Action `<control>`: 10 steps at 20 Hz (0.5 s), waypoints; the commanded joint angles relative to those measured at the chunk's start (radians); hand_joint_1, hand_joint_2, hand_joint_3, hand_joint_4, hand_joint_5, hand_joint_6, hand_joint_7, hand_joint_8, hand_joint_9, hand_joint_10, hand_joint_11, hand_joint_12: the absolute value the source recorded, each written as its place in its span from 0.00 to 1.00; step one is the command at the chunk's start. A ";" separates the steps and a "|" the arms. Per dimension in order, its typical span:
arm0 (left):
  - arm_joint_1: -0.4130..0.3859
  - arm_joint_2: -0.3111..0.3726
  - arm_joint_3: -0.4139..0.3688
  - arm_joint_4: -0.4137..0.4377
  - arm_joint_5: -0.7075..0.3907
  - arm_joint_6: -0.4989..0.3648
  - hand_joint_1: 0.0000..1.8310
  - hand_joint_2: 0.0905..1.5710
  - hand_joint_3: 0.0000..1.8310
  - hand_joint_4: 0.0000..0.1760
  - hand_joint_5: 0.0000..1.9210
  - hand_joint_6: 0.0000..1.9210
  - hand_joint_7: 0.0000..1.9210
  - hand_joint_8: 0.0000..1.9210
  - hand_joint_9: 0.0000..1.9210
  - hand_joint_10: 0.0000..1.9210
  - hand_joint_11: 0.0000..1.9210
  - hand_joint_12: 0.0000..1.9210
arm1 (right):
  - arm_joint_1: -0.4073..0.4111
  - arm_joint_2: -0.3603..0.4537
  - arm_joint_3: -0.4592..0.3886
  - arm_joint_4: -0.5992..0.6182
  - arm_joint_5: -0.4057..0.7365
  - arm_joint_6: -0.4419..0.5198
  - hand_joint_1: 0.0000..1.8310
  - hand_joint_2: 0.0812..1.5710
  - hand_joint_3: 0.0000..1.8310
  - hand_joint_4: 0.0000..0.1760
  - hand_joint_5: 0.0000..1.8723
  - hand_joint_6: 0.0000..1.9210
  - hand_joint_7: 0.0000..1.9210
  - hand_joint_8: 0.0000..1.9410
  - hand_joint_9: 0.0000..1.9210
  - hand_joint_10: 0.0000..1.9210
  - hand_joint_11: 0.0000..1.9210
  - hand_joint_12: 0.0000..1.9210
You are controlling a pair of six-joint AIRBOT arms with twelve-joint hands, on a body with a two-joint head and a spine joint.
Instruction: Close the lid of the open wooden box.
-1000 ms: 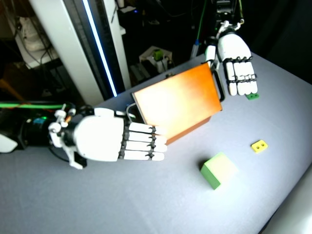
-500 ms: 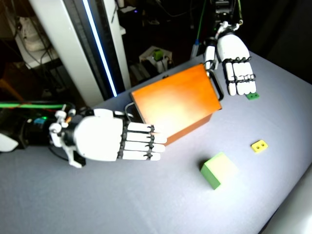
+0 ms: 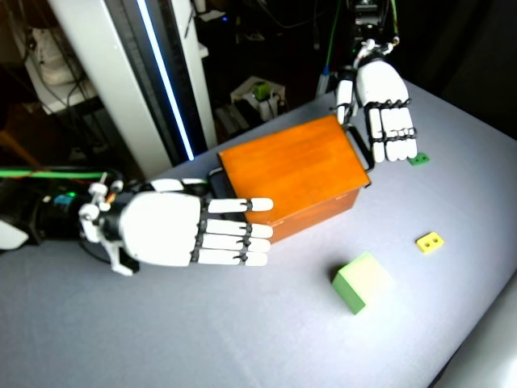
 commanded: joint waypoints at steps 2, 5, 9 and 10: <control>0.001 -0.003 0.001 -0.007 -0.139 -0.014 0.14 0.90 0.00 0.00 0.06 0.00 0.01 0.00 0.01 0.00 0.01 0.01 | 0.001 0.002 -0.005 0.028 0.120 0.009 0.32 0.60 0.00 0.83 0.00 0.00 0.00 0.00 0.00 0.00 0.00 0.03; 0.012 0.000 -0.002 -0.010 -0.145 -0.017 0.15 0.90 0.00 0.00 0.05 0.00 0.01 0.00 0.00 0.00 0.01 0.01 | -0.011 0.018 -0.013 0.032 0.121 0.009 0.33 0.62 0.00 0.96 0.00 0.00 0.00 0.00 0.00 0.00 0.00 0.00; 0.033 -0.001 -0.006 -0.024 -0.160 -0.018 0.13 0.90 0.00 0.00 0.05 0.00 0.01 0.00 0.00 0.00 0.00 0.01 | -0.055 0.056 -0.028 0.074 0.168 0.009 0.32 0.64 0.01 0.66 0.00 0.00 0.00 0.00 0.00 0.00 0.00 0.00; 0.035 -0.002 -0.007 -0.026 -0.160 -0.018 0.12 0.90 0.00 0.00 0.05 0.00 0.00 0.00 0.00 0.00 0.01 0.01 | -0.067 0.069 -0.035 0.084 0.185 0.009 0.30 0.65 0.01 0.71 0.00 0.00 0.00 0.00 0.00 0.00 0.00 0.00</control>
